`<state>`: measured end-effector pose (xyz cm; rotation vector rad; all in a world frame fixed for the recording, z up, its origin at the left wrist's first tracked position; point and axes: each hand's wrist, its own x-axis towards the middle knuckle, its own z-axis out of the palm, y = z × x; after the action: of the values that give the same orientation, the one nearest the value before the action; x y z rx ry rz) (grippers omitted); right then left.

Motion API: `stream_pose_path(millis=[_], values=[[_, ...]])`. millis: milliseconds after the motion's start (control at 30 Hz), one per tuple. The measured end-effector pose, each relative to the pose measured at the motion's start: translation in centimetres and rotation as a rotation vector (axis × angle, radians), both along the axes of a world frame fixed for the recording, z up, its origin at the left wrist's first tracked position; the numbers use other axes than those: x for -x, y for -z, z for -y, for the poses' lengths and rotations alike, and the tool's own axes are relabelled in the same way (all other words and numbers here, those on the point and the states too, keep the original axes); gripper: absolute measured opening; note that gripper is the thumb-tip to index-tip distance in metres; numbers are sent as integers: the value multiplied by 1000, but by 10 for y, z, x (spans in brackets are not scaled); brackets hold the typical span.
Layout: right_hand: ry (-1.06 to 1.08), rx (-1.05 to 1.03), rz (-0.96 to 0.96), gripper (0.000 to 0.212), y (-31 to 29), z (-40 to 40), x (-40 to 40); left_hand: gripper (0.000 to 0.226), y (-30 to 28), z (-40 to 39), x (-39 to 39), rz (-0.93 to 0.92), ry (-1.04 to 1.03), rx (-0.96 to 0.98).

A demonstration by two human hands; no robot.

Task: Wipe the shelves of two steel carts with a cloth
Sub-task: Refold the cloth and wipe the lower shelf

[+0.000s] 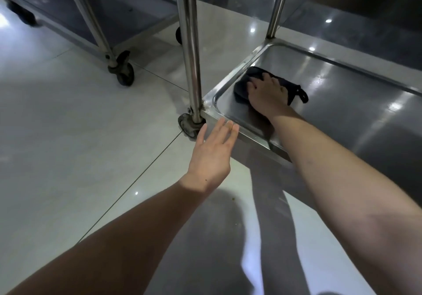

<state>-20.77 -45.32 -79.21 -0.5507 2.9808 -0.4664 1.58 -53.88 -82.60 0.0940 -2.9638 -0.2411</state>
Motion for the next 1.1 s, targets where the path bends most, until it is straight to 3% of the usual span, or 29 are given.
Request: stream_pose_path(millis=[167, 333, 533, 633, 900, 1100], values=[[-113, -48, 24, 55, -2, 34, -38, 80, -5, -4, -3, -7, -11, 78], [-212, -45, 38, 53, -6, -13, -55, 78, -2, 13, -3, -60, 52, 128], [-20, -46, 17, 53, -3, -98, -73, 78, 0, 20, -4, -105, 63, 37], [11, -27, -4, 67, -4, -82, -77, 70, -3, 18, -4, -117, 41, -13], [30, 10, -29, 51, -13, 34, -68, 67, -11, 24, -4, -62, 83, 1], [24, 57, -3, 48, -18, 25, -78, 72, -8, 29, -6, -21, 75, 25]])
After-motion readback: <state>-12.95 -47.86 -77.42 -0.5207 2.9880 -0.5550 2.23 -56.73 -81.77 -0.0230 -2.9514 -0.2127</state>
